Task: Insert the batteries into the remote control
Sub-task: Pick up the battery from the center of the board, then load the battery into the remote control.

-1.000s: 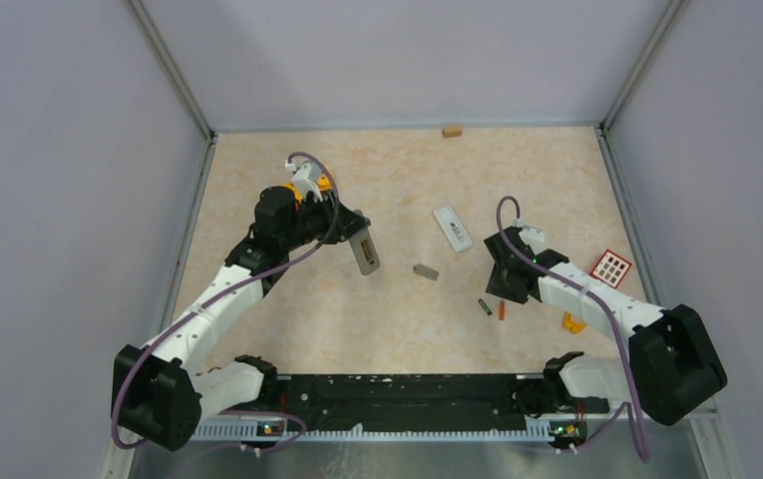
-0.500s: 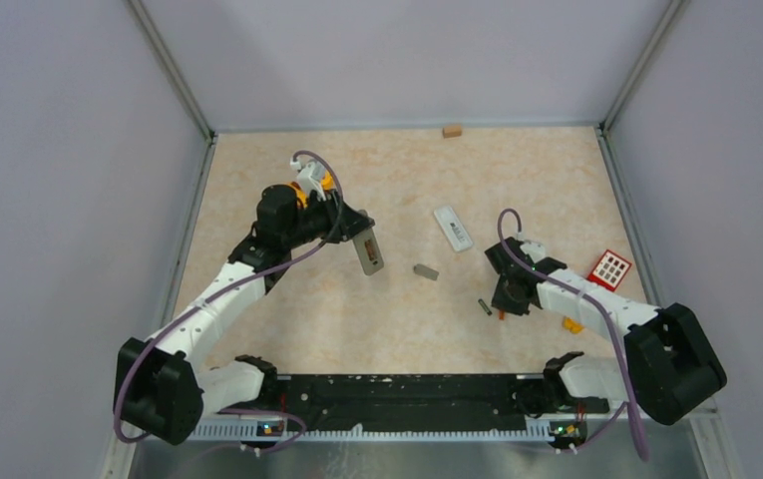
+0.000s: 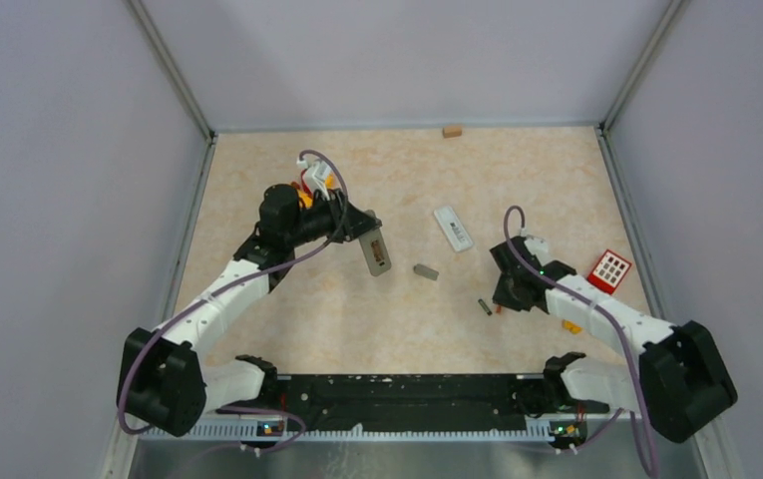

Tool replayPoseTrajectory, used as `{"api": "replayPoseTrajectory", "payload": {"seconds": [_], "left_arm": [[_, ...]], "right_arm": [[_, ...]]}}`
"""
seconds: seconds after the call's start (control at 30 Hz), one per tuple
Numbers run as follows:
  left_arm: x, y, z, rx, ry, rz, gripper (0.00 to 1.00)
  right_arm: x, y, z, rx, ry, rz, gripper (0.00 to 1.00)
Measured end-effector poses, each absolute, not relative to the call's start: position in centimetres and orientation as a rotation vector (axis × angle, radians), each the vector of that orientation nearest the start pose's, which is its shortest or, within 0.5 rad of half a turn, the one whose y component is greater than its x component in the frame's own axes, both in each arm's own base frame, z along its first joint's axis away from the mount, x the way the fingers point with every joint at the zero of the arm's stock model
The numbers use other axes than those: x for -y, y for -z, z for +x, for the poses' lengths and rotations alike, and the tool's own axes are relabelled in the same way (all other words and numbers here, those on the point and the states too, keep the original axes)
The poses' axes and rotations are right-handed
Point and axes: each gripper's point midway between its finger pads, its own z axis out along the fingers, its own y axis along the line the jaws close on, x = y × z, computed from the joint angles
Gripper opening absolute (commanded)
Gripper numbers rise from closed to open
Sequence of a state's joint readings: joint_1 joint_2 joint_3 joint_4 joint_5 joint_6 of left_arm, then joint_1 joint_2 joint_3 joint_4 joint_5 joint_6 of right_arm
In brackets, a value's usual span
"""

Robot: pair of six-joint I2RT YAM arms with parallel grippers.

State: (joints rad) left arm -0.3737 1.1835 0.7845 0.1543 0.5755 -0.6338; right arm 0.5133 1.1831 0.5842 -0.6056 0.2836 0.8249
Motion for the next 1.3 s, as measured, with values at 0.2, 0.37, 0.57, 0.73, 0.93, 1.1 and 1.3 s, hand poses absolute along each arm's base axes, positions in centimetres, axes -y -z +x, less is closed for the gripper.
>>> {"api": "replayPoseTrajectory", "payload": {"seconds": [0.2,0.37,0.57,0.73,0.93,1.1,1.3], "left_arm": [[25.2,-24.1,29.1,-1.914,1.320,0.231,0.00],[26.0,-24.9,29.0,-1.883,1.400,0.240,0.00],[26.8,-25.5,29.2,-1.861,1.507,0.211,0.00],[27.9,-25.7,29.6,-1.845,1.606,0.180,0.00],[30.2,-25.2,28.9,-1.847,1.712,0.190,0.00],[31.8,-25.3,28.7,-1.822,1.776,0.203,0.00],[33.7,-25.7,29.1,-1.772,1.844,0.199,0.00]], "right_arm": [[-12.2,-9.5,23.5,-2.368,-0.345,0.338,0.00],[-17.2,-17.6,25.3,-2.073,-0.715,0.080,0.00],[-21.9,-25.2,24.5,-1.762,-1.017,-0.217,0.00],[-23.9,-27.4,22.9,-1.647,-1.136,-0.382,0.00],[-25.0,-28.2,21.1,-1.604,-1.196,-0.501,0.00],[-25.3,-30.0,21.8,-1.675,-1.167,-0.492,0.00],[-24.8,-31.4,23.6,-1.859,-1.069,-0.393,0.00]]}}
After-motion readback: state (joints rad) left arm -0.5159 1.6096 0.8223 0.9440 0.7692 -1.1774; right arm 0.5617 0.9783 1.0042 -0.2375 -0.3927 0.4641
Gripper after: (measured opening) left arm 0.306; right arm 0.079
